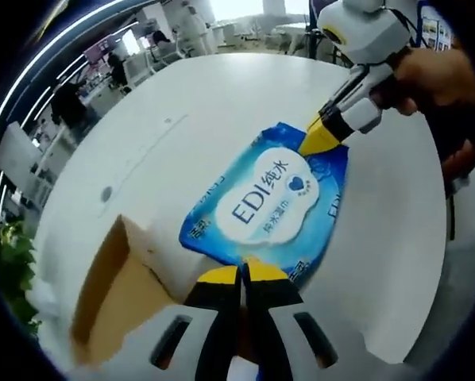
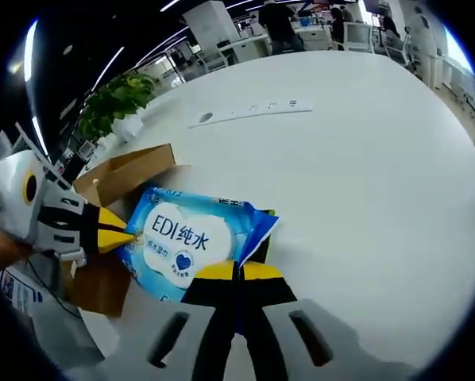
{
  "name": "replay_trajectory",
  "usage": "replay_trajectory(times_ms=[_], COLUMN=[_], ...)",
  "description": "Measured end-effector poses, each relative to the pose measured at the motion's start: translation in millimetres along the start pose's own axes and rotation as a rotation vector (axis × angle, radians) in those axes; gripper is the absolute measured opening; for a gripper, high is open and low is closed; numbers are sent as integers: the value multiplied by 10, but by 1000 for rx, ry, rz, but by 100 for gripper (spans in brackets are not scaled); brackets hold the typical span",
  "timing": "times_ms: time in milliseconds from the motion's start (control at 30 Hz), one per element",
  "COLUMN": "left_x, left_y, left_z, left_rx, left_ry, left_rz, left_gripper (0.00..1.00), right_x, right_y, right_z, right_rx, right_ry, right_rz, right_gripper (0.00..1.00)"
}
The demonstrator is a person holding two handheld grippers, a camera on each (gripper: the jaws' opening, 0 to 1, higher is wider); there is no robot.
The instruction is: Operate the shoe box by opening the lid, removing the specified soft item, and placing it in the target area until the item is outside and the box remains undamaged.
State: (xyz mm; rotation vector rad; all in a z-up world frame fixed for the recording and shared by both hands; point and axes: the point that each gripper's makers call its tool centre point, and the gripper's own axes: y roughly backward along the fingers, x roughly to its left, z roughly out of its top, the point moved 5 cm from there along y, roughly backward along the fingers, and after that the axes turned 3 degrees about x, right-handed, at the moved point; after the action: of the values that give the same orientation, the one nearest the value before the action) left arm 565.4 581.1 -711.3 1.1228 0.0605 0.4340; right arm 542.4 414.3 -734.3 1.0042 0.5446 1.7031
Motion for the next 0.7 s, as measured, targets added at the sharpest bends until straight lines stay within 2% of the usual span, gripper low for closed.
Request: replay_trajectory(times_ms=[367,700], left_x=[13,5], left_y=[-62,-90], left_z=[14,-18], left_rx=[7,17], left_ry=[-82,-104], left_rz=[27,24], left_gripper=[0,0], right_x=[-49,-57], right_y=[-56,-79], right_z=[-51,-63], right_rx=[-5,-7], right_ry=[-9,-1], right_rz=[-9,-23], right_gripper=[0,0])
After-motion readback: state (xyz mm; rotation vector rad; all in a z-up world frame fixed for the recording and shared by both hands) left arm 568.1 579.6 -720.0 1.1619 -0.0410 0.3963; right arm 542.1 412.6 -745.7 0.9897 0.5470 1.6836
